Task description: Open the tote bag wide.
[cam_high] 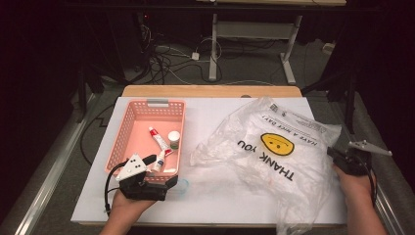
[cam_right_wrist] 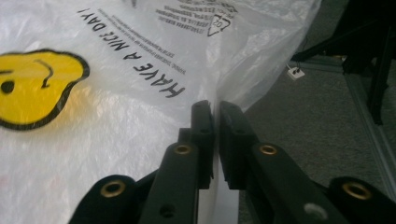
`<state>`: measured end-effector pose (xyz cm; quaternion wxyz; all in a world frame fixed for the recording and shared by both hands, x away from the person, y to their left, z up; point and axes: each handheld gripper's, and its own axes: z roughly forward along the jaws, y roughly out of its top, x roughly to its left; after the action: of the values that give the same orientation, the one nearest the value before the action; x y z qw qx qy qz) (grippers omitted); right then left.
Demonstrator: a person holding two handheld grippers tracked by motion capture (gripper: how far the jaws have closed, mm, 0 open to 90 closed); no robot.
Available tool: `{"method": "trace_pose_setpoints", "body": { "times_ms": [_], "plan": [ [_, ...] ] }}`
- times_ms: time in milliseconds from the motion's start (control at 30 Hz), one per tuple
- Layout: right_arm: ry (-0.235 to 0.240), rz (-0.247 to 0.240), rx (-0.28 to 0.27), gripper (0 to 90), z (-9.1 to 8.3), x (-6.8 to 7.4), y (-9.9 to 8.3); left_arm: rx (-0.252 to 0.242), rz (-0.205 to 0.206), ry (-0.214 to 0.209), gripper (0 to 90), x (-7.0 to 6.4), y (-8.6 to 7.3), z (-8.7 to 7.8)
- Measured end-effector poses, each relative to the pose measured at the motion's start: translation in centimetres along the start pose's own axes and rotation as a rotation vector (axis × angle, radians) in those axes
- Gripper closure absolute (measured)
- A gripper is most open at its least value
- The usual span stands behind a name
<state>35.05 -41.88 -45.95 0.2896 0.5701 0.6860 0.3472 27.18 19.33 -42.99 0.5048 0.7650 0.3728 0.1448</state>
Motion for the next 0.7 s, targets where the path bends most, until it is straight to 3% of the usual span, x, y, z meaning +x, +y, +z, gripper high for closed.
{"method": "trace_pose_setpoints", "body": {
  "times_ms": [67,233,467,567,600,700],
  "plan": [
    [0.000,-0.020,-0.008,82.7,-1.3,0.5,-0.9,-0.004,0.001,-0.005,0.0,0.1,0.0,-0.2],
    [0.017,-0.006,-0.002,76.1,-3.1,1.0,-2.5,-0.004,0.011,0.010,0.0,0.3,0.1,-0.4],
    [0.041,-0.006,-0.095,61.5,-6.0,1.7,-2.9,0.015,-0.015,0.003,0.0,0.5,-0.1,-0.3],
    [0.100,-0.018,-0.140,59.5,-7.2,3.0,-2.4,0.008,-0.009,0.002,0.0,0.4,-0.1,-0.4],
    [0.150,-0.049,-0.141,57.0,-7.2,4.4,-2.0,0.005,-0.008,0.002,0.0,0.3,-0.1,-0.3],
    [0.199,-0.085,-0.140,53.9,-7.0,5.9,-1.7,0.001,-0.004,-0.002,0.0,0.1,-0.1,-0.2]
  ]
}}
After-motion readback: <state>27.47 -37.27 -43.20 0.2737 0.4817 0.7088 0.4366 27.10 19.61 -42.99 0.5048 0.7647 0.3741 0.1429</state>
